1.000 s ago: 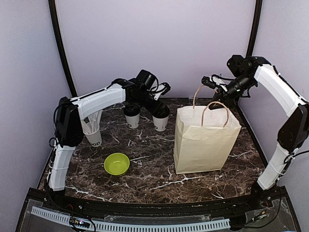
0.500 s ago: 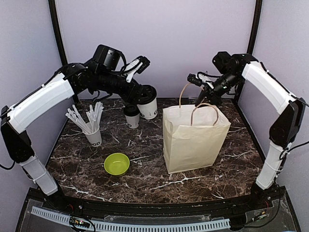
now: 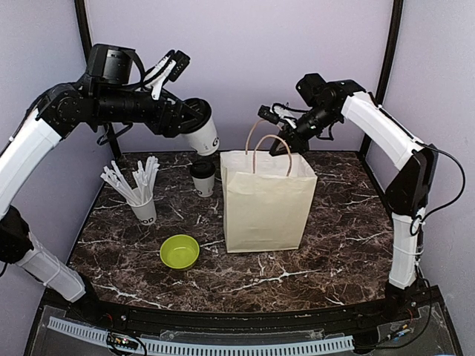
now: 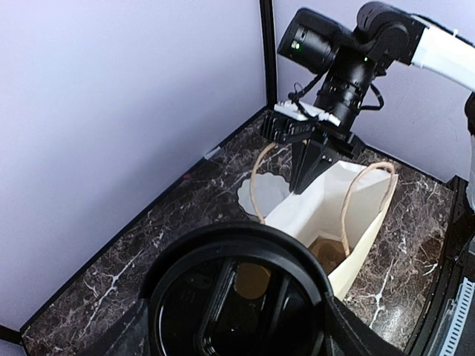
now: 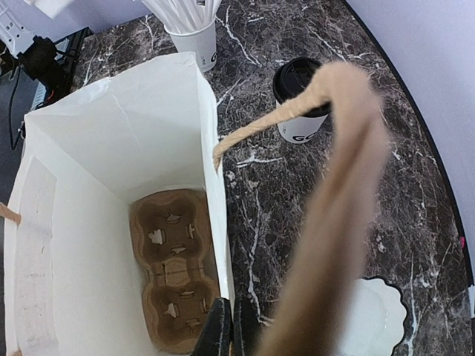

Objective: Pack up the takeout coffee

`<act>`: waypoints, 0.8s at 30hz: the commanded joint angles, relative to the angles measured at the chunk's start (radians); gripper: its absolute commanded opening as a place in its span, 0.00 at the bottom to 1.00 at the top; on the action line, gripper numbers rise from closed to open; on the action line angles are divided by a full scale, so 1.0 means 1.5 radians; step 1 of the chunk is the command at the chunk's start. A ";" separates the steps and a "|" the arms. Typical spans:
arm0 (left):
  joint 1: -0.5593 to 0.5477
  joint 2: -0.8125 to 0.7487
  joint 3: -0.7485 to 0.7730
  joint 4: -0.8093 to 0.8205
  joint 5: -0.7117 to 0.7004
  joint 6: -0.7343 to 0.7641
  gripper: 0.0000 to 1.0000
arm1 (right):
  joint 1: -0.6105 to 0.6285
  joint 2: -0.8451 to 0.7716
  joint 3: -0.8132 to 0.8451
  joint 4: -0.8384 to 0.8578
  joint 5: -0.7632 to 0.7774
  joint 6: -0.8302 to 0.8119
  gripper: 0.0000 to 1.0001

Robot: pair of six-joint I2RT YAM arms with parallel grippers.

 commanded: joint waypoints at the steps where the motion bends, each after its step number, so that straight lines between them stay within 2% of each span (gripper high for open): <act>1: -0.003 -0.055 0.025 0.004 0.000 0.012 0.66 | 0.013 0.005 0.026 0.029 -0.009 0.028 0.00; 6: -0.009 -0.068 0.037 0.023 0.076 0.015 0.65 | 0.013 0.003 0.039 0.043 -0.001 0.036 0.01; 11: -0.049 -0.062 0.045 0.051 0.214 0.023 0.64 | 0.011 -0.025 0.034 0.031 0.005 0.028 0.38; 16: -0.094 -0.029 0.071 0.047 0.301 0.029 0.63 | -0.019 -0.105 -0.004 0.004 -0.030 -0.003 0.57; 20: -0.140 0.006 0.080 0.032 0.337 0.038 0.63 | -0.055 -0.175 -0.051 -0.035 -0.068 -0.046 0.64; 24: -0.195 0.054 0.070 0.007 0.323 0.062 0.63 | -0.090 -0.251 -0.135 -0.034 -0.069 -0.056 0.66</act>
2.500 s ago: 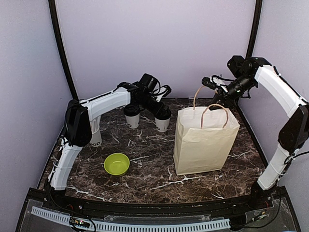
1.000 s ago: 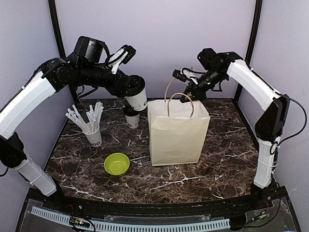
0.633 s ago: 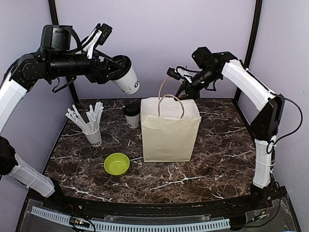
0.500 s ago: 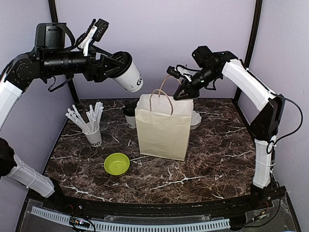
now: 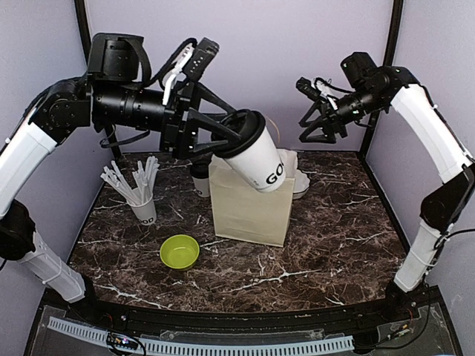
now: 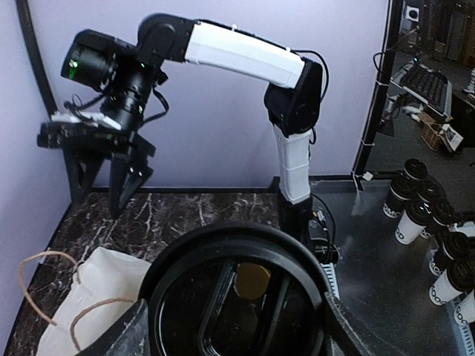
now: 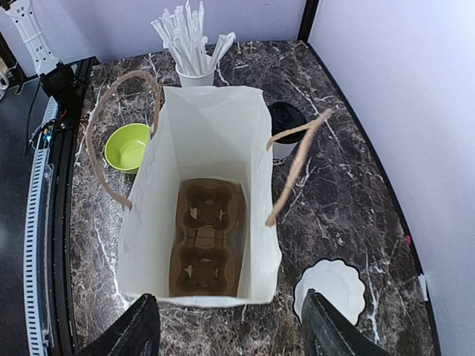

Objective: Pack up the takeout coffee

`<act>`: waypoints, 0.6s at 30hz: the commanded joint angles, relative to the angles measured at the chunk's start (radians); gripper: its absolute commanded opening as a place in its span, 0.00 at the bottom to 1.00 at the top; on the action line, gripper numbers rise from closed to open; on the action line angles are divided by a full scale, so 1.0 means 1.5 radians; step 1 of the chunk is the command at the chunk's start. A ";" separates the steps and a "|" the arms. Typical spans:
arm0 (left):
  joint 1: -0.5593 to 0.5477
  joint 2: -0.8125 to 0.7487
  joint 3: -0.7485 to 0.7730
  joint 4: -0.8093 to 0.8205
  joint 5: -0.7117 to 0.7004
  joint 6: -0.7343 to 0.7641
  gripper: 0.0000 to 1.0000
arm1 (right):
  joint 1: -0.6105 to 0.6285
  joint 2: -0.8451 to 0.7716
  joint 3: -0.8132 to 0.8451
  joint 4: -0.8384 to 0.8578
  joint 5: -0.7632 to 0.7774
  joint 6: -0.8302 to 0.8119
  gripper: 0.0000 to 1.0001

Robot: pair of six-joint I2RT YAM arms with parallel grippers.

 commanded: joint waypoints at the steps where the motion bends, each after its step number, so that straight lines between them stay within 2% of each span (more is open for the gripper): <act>1: -0.046 0.046 -0.009 -0.019 0.020 0.037 0.63 | -0.038 -0.087 -0.092 -0.008 -0.025 -0.019 0.66; 6: -0.089 0.119 -0.087 0.038 -0.044 0.057 0.63 | -0.088 -0.182 -0.223 0.047 0.008 0.024 0.65; 10: -0.102 0.182 -0.127 0.136 -0.055 0.056 0.63 | -0.140 -0.261 -0.347 0.100 0.040 0.056 0.65; 14: -0.110 0.262 -0.135 0.197 -0.051 0.052 0.63 | -0.204 -0.305 -0.435 0.118 0.056 0.062 0.65; 18: -0.115 0.352 -0.092 0.186 -0.074 0.057 0.63 | -0.228 -0.330 -0.497 0.126 0.072 0.054 0.65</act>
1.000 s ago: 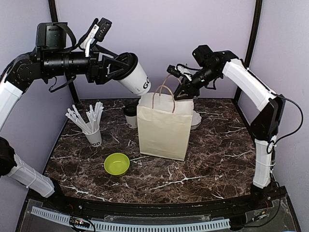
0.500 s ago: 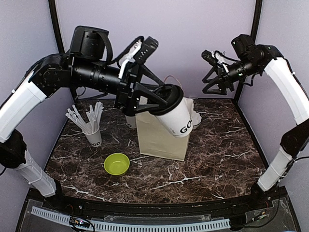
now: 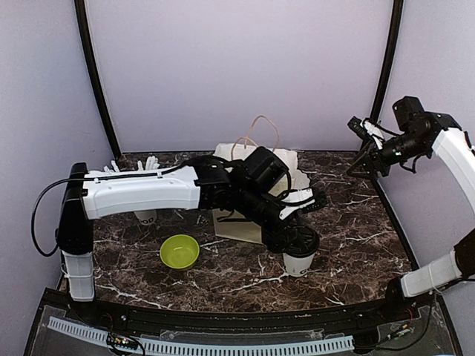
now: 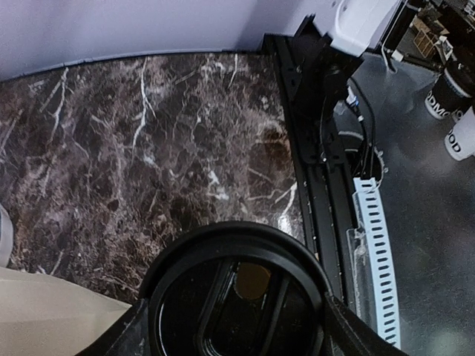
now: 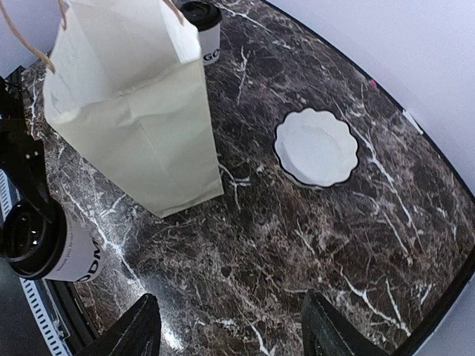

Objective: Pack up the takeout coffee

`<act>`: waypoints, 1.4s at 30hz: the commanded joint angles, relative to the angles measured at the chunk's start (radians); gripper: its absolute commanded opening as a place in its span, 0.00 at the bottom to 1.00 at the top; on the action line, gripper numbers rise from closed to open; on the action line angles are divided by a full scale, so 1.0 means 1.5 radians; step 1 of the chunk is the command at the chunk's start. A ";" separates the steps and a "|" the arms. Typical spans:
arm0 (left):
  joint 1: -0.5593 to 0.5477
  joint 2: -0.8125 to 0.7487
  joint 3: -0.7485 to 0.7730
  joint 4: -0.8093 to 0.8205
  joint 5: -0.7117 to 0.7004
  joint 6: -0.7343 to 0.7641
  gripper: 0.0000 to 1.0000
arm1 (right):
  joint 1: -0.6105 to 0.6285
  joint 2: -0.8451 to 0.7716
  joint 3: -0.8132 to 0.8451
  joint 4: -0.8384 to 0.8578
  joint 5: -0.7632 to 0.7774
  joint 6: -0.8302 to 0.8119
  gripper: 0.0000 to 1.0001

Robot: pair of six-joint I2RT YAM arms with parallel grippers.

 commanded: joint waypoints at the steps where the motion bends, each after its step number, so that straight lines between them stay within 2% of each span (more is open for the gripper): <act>1: -0.008 0.064 0.053 0.031 -0.036 0.015 0.62 | -0.018 -0.033 -0.058 0.042 0.026 0.006 0.65; 6: -0.010 0.116 0.087 0.014 -0.077 0.023 0.63 | -0.019 -0.055 -0.100 0.049 0.036 -0.006 0.65; 12: -0.010 0.153 0.108 0.000 -0.092 0.027 0.70 | -0.019 -0.053 -0.118 0.042 0.022 -0.031 0.64; 18: -0.011 0.175 0.149 -0.041 -0.096 0.022 0.81 | -0.018 -0.042 -0.102 0.007 -0.003 -0.054 0.64; 19: -0.011 0.175 0.161 -0.048 -0.094 0.022 0.86 | -0.018 -0.041 -0.097 -0.003 -0.007 -0.058 0.65; 20: -0.011 0.175 0.175 -0.052 -0.090 0.021 0.96 | -0.018 -0.039 -0.094 -0.012 -0.008 -0.062 0.64; 22: -0.011 0.175 0.198 -0.063 -0.082 0.022 0.98 | -0.018 -0.042 -0.091 -0.022 -0.009 -0.067 0.65; 32: -0.018 0.138 0.402 -0.140 -0.053 0.033 0.99 | 0.008 -0.085 -0.129 -0.085 -0.024 -0.143 0.63; 38: -0.018 0.006 0.339 -0.055 -0.071 0.078 0.99 | 0.123 -0.061 -0.131 -0.070 0.001 -0.142 0.68; 42: -0.016 -0.090 0.242 0.041 -0.216 0.087 0.99 | 0.216 -0.033 -0.142 -0.047 0.033 -0.138 0.69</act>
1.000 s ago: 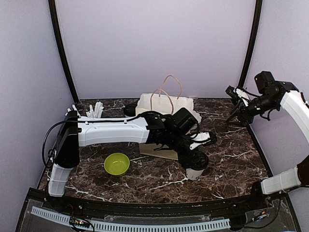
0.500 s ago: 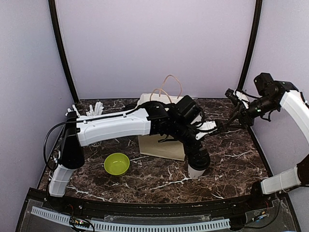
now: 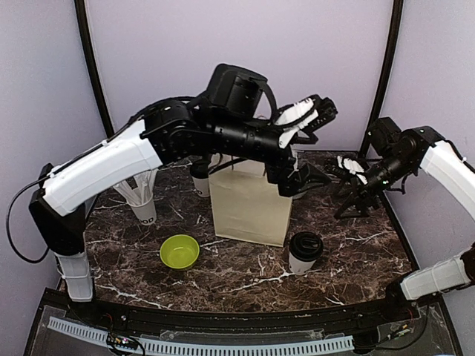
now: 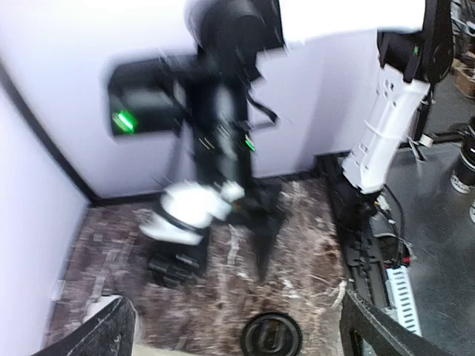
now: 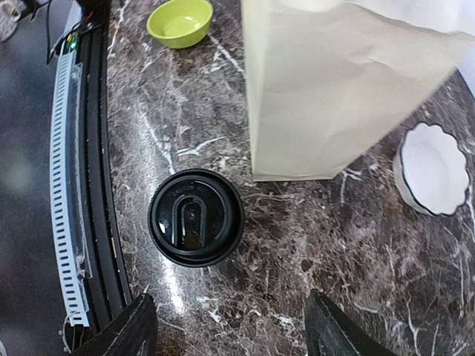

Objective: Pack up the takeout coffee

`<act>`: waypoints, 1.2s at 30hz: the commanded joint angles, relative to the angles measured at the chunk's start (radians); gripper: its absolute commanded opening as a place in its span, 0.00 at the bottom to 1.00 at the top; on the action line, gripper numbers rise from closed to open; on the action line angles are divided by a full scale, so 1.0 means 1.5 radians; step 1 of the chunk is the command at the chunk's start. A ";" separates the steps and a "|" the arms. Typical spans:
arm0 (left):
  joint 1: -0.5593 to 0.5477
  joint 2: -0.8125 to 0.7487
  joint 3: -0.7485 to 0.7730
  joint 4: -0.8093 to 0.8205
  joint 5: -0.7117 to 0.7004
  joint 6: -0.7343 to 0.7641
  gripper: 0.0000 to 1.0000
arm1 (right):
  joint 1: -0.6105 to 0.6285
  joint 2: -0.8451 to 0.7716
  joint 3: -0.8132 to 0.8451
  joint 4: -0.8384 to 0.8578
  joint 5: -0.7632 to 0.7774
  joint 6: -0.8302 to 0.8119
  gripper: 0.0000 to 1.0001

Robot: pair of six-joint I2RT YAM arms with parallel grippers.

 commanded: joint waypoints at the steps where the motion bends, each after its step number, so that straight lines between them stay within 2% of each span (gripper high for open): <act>1: 0.000 -0.140 -0.111 0.124 -0.197 0.027 0.99 | 0.085 0.028 -0.023 0.028 0.041 -0.006 0.69; 4: 0.033 -0.175 -0.159 0.167 -0.327 -0.012 0.99 | 0.138 0.051 -0.046 0.057 0.085 -0.001 0.72; 8: 0.094 -0.223 -0.216 0.166 -0.372 -0.114 0.99 | 0.206 0.072 -0.061 0.083 0.130 0.013 0.75; 12: 0.130 -0.281 -0.307 0.226 -0.362 -0.151 0.99 | 0.254 0.088 -0.070 0.103 0.170 0.019 0.78; 14: 0.138 -0.293 -0.321 0.238 -0.364 -0.155 0.99 | 0.270 0.102 -0.073 0.109 0.185 0.023 0.78; 24: 0.159 -0.290 -0.322 0.223 -0.360 -0.155 0.99 | 0.311 0.140 -0.088 0.130 0.247 0.033 0.79; 29: 0.163 -0.291 -0.328 0.223 -0.356 -0.154 0.99 | 0.318 0.142 -0.087 0.134 0.253 0.039 0.73; 36: 0.165 -0.294 -0.328 0.226 -0.349 -0.157 0.99 | 0.327 0.114 -0.061 0.124 0.273 0.037 0.75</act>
